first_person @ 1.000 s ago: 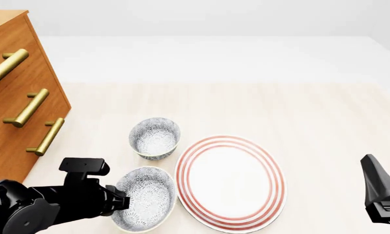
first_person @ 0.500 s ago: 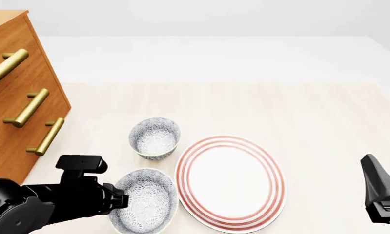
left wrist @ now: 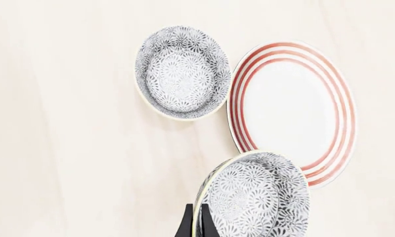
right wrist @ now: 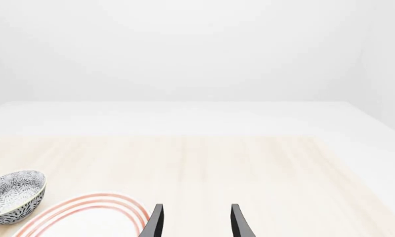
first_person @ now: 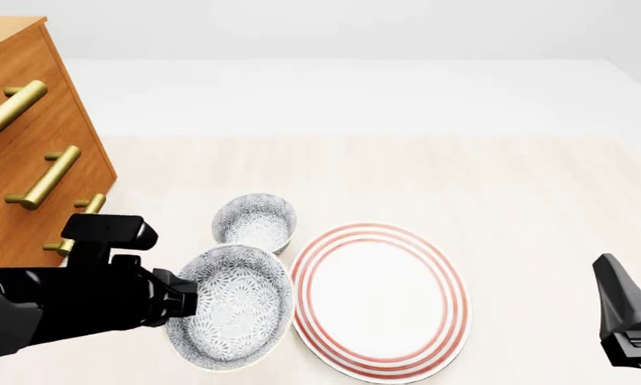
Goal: Stack the bowl in the middle on the bowl at the back.
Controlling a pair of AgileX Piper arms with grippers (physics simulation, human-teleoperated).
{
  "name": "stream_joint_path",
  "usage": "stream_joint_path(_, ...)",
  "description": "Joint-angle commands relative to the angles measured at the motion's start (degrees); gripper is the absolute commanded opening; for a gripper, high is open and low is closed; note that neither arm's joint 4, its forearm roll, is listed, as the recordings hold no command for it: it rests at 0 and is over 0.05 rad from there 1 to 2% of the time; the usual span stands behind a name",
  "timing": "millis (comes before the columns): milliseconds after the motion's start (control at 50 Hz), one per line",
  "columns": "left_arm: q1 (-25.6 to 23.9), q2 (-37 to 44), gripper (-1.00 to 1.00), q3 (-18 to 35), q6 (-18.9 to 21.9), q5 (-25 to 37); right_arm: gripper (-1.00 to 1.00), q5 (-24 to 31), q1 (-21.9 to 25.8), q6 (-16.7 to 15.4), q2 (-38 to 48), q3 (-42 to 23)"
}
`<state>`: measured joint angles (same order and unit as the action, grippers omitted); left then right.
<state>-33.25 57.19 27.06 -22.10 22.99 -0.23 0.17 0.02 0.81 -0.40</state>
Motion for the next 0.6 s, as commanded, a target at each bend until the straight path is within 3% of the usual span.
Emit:
stream_joint_path(20,-1.24,-5.78,-1.00,5.83,-0.32,8.09,1.00,0.00,0.01,-0.02,-0.02,0.00)
stream_joint_path(300,-7.00,-13.38,-1.00,11.16,-3.96,17.66,1.00,0.15,-0.03,-0.45,-0.26,-0.02)
stream_joint_path(600,-12.83,-18.74,-1.00,11.69,-8.15,22.65,1.00,0.39,0.15,-0.81,-0.64,-0.07)
